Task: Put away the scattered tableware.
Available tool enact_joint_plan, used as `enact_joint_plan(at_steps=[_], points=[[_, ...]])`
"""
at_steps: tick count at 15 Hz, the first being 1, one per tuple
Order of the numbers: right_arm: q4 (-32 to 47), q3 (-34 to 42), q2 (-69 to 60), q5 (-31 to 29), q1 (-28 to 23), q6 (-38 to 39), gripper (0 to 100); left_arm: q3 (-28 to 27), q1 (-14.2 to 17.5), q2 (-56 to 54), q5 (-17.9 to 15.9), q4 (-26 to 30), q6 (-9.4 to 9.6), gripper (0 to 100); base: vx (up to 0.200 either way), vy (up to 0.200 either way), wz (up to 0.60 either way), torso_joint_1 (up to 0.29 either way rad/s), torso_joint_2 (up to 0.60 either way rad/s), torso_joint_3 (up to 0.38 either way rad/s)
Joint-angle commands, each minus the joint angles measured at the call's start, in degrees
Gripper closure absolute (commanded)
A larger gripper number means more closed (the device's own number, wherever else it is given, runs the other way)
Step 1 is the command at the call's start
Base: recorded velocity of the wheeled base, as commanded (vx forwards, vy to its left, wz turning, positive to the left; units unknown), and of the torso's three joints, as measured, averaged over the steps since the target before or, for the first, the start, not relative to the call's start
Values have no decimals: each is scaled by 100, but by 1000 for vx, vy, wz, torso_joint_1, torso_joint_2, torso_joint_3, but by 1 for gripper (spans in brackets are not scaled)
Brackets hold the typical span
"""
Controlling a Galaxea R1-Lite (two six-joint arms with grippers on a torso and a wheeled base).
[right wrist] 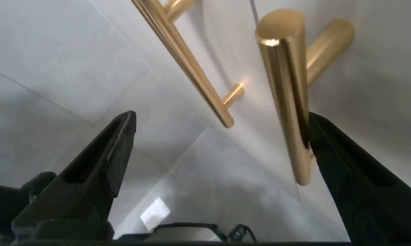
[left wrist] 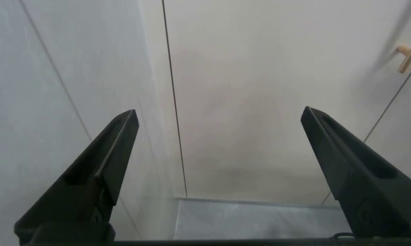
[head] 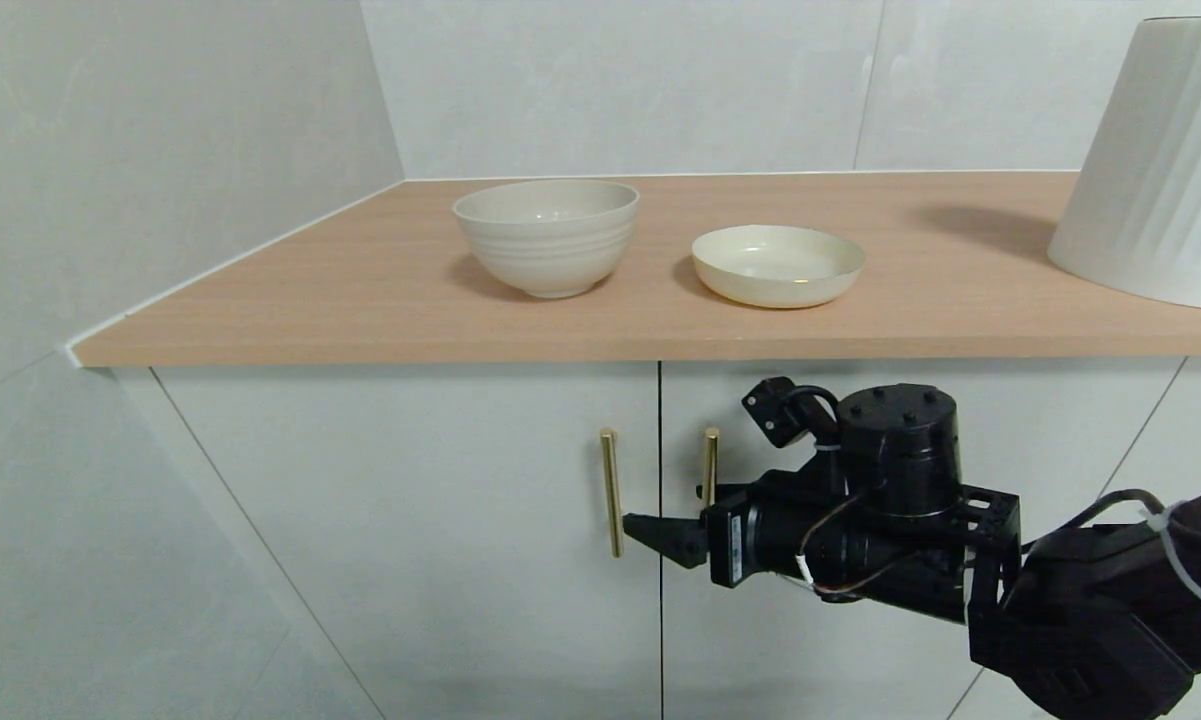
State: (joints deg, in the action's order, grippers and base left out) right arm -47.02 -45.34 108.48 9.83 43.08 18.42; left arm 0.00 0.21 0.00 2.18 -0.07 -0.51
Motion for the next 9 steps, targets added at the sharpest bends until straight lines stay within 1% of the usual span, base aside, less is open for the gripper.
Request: enact_joint_plan(at_steps=[1,3,4,6,7,9], points=[[-158,130,50,2,69,21,0,0,6,0,2,-1,-2,0,0,0,0,0,0,0],[-422,324,-178,72,209,267,0,0,-3,0,2,-1,-2,0,0,0,0,0,0,0],[-501,420,-293,222,236,320,0,0,6,0,2,-1,-2,0,0,0,0,0,0,0],[-510,605,-495,459,236,329,0,0,6,0,2,-1,-2,0,0,0,0,0,0,0],[-510,763,-636,740,236,329,0,0,-3,0,2,-1,-2,0,0,0,0,0,0,0],[-510,1097,-864,916,236,320,0,0,6,0,2,-1,-2,0,0,0,0,0,0,0]])
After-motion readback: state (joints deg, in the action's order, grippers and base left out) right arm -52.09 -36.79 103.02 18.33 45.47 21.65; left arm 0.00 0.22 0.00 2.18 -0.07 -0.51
